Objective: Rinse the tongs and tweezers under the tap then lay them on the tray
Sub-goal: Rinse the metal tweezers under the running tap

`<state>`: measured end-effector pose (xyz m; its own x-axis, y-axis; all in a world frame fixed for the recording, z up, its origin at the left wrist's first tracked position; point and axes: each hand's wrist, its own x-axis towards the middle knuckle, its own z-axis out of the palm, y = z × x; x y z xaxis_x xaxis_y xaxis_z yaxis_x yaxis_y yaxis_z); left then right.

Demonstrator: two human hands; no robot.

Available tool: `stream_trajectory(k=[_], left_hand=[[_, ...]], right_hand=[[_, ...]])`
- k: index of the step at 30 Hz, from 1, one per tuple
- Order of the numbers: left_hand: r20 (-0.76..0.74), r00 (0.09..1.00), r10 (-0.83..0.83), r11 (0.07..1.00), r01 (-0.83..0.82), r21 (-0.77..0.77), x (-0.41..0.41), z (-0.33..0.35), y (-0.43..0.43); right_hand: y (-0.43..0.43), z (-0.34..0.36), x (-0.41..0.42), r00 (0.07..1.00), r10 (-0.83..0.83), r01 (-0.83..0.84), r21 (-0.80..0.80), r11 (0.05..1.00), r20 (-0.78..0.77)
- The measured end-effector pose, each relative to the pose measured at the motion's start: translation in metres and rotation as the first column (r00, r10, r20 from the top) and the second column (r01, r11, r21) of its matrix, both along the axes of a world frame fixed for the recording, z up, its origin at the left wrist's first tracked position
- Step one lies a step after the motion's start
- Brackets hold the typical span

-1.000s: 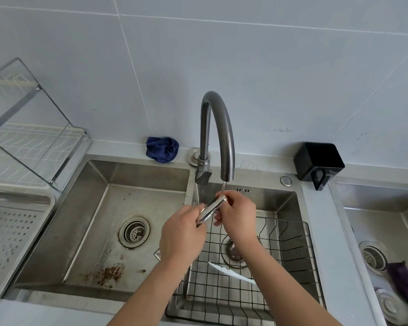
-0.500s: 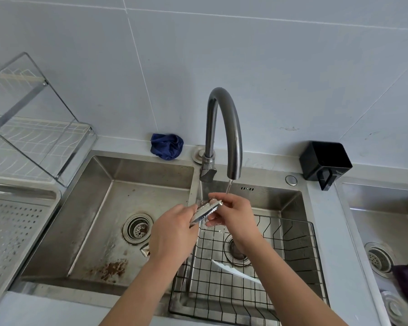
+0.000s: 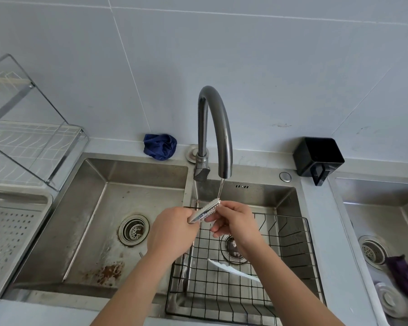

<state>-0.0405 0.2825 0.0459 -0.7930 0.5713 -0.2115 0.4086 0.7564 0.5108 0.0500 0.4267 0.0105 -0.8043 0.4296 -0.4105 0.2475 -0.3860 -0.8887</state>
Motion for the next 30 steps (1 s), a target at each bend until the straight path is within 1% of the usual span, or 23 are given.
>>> stream_trajectory(k=[3, 7, 8, 10, 13, 16, 18, 19, 21, 23, 24, 25, 26, 27, 29, 30], left_hand=[[0.076, 0.996, 0.046, 0.999, -0.046, 0.008, -0.007, -0.004, 0.004], [0.190, 0.976, 0.105, 0.992, -0.116, 0.051, -0.014, -0.006, 0.008], [0.206, 0.972, 0.114, 0.990, -0.128, 0.057, -0.015, -0.006, 0.008], [0.215, 0.969, 0.119, 0.990, -0.133, 0.052, -0.016, -0.007, 0.009], [0.179, 0.978, 0.111, 0.993, -0.116, 0.017, -0.012, -0.009, 0.010], [0.163, 0.980, 0.116, 0.992, -0.121, 0.021, -0.005, -0.011, 0.011], [0.170, 0.978, 0.121, 0.991, -0.130, 0.041, -0.002, -0.012, 0.012], [0.175, 0.976, 0.126, 0.989, -0.138, 0.057, -0.001, -0.012, 0.012], [0.188, 0.972, 0.143, 0.983, -0.161, 0.086, -0.001, -0.012, 0.011], [0.209, 0.964, 0.167, 0.974, -0.194, 0.116, -0.002, -0.016, 0.009], [0.229, 0.957, 0.179, 0.968, -0.213, 0.135, -0.003, -0.018, 0.009], [0.267, 0.945, 0.187, 0.959, -0.235, 0.161, -0.003, -0.020, 0.009], [0.339, 0.921, 0.191, 0.943, -0.269, 0.197, -0.003, -0.022, 0.010], [0.444, 0.876, 0.187, 0.917, -0.317, 0.240, -0.002, -0.022, 0.011], [0.657, 0.740, 0.145, 0.865, -0.417, 0.279, -0.001, -0.023, 0.013], [0.733, 0.670, 0.118, 0.853, -0.446, 0.271, -0.001, -0.024, 0.015]], right_hand=[[0.000, 0.001, -0.009, 0.998, 0.002, -0.006, 0.051, 0.999, 0.062], [0.000, -0.001, -0.016, 0.999, -0.045, 0.047, -0.080, 0.996, 0.030], [-0.002, -0.002, -0.015, 0.999, -0.043, 0.045, -0.088, 0.995, 0.024], [-0.005, -0.006, -0.012, 0.998, -0.047, 0.048, -0.044, 0.998, 0.032], [-0.007, -0.009, -0.008, 0.995, -0.076, 0.073, 0.045, 0.996, 0.064], [-0.006, -0.008, -0.007, 0.990, -0.099, 0.084, 0.138, 0.987, 0.102], [-0.007, -0.007, -0.008, 0.986, -0.126, 0.109, 0.151, 0.982, 0.107], [-0.007, -0.007, -0.008, 0.985, -0.143, 0.132, 0.105, 0.986, 0.098], [-0.007, -0.006, -0.008, 0.984, -0.159, 0.163, -0.048, 0.986, 0.077], [-0.008, -0.006, -0.006, 0.987, -0.156, 0.162, -0.176, 0.971, 0.050], [-0.009, -0.007, -0.006, 0.988, -0.151, 0.154, -0.216, 0.964, 0.030], [-0.009, -0.007, -0.005, 0.989, -0.147, 0.145, -0.240, 0.960, 0.008], [-0.010, -0.007, -0.004, 0.989, -0.148, 0.138, -0.256, 0.957, -0.022], [-0.010, -0.007, -0.004, 0.986, -0.155, 0.135, -0.268, 0.954, -0.057], [-0.010, -0.005, -0.005, 0.976, -0.176, 0.133, -0.283, 0.950, -0.129], [-0.009, -0.002, -0.006, 0.972, -0.175, 0.128, -0.270, 0.954, -0.158]])
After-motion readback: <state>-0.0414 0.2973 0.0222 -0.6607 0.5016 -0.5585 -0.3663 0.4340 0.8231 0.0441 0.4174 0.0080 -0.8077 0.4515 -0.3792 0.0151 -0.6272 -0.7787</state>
